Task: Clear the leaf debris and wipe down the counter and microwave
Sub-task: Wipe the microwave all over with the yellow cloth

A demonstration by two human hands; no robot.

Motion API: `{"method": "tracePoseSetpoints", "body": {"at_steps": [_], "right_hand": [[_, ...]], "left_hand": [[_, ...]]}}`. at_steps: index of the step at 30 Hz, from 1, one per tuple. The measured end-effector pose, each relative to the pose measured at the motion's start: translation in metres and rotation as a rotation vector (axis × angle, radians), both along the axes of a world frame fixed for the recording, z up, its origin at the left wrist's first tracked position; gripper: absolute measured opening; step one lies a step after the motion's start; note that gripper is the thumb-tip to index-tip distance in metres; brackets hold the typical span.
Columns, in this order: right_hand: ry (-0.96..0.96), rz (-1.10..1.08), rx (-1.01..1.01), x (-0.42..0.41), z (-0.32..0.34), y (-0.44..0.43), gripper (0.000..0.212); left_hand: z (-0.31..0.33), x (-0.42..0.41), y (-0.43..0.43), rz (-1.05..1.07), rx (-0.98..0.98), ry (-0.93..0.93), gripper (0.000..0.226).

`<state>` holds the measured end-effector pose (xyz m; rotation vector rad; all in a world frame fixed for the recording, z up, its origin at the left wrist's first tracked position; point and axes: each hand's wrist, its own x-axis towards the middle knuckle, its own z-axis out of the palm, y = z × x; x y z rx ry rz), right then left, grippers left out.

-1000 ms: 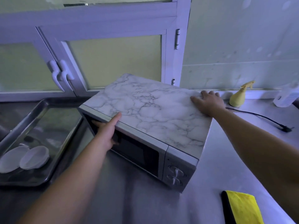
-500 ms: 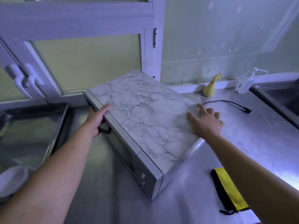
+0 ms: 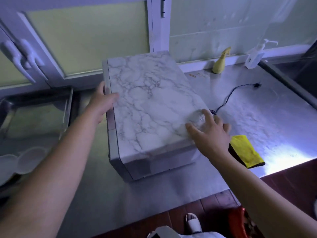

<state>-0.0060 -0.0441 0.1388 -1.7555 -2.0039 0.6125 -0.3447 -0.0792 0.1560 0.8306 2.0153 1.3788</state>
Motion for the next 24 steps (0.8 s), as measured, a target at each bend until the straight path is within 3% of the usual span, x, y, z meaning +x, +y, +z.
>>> {"method": "tracePoseSetpoints", "body": {"at_steps": [3,7,12,16,21,24], "right_hand": [[0.045,-0.001,0.031,0.004,-0.005,-0.022,0.062],[0.117,-0.070,0.060,-0.002,-0.009,-0.030,0.066],[0.317,-0.179,0.158,-0.021,-0.032,-0.044,0.059],[0.529,-0.274,0.333,-0.039,-0.043,-0.042,0.038],[0.559,-0.313,0.567,-0.051,-0.053,-0.025,0.033],[0.598,-0.305,0.570,-0.054,-0.056,-0.002,0.034]], "left_hand": [[-0.015,0.033,-0.078,0.029,0.067,0.056,0.070],[-0.053,0.095,-0.144,0.165,0.302,-0.123,0.057],[-0.068,0.128,-0.135,0.333,0.390,-0.017,0.052],[-0.071,0.134,-0.123,0.457,0.511,0.005,0.048],[-0.078,0.133,-0.111,0.547,0.587,0.026,0.043],[-0.076,0.132,-0.095,0.551,0.591,-0.014,0.044]]}}
